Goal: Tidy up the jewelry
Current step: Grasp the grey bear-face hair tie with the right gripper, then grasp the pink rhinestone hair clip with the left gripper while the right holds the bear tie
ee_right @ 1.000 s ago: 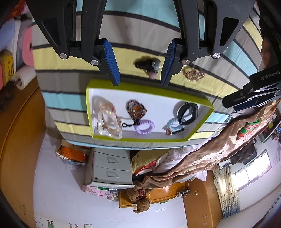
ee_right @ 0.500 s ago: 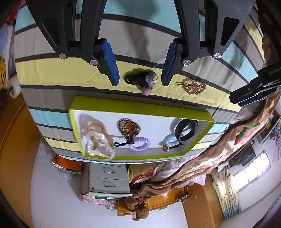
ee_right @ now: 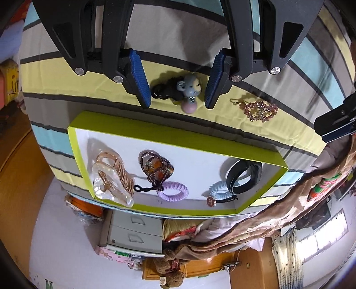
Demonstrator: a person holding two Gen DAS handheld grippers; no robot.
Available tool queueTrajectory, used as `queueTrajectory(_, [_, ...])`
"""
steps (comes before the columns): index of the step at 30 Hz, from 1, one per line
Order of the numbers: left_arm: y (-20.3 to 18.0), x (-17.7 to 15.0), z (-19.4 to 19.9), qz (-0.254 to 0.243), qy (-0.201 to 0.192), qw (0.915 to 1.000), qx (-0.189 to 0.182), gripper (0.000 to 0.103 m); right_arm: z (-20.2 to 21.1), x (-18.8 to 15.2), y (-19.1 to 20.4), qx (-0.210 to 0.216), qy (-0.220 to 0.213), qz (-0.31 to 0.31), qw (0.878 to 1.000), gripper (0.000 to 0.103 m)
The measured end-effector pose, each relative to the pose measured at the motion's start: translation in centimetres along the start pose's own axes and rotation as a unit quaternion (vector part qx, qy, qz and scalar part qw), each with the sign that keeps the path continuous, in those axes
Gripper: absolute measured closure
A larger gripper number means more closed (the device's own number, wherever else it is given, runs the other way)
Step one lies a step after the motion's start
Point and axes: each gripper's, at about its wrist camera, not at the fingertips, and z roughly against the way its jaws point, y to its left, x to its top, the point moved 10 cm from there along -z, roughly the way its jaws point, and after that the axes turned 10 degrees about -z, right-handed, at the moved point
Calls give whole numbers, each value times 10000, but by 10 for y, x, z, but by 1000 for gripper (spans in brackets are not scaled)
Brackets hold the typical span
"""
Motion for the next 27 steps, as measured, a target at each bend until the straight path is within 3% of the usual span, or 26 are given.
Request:
queueTrajectory(7, [-3,-1,-4,-15,55,10000,-6,33,3,-3,-3,-64,-23,66,10000,52])
queueTrajectory(10, [-6,-1,-6,-33,88,10000,-1,33,6,-5,-7,-59,-42,50,10000,64])
queueTrajectory(18, [-18,-2,-13,-136,189,9997,-31,32,13,-6,-21,12,-83,-58,9999,74])
queueTrajectory(27, [-35,-4,-25,-283,345,9989,-132,32,27,-9,-43,62,-189,-260,9995,75])
